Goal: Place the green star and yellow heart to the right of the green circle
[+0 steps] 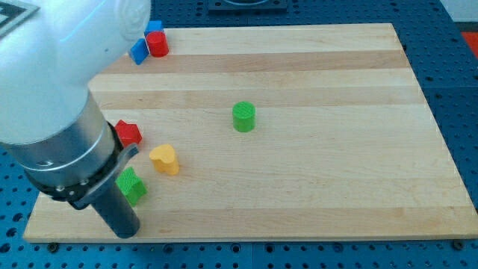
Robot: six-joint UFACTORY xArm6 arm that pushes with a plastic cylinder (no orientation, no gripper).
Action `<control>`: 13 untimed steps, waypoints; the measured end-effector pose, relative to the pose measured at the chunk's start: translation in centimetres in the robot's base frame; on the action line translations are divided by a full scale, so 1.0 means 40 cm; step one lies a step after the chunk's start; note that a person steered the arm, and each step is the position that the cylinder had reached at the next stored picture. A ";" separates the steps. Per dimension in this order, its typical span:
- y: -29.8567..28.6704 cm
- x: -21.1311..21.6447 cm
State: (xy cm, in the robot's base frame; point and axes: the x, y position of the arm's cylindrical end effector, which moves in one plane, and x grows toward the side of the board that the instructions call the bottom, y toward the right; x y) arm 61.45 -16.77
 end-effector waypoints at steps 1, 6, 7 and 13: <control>-0.016 -0.004; -0.076 -0.133; -0.080 -0.153; 0.023 -0.254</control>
State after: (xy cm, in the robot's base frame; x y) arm 51.29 -15.87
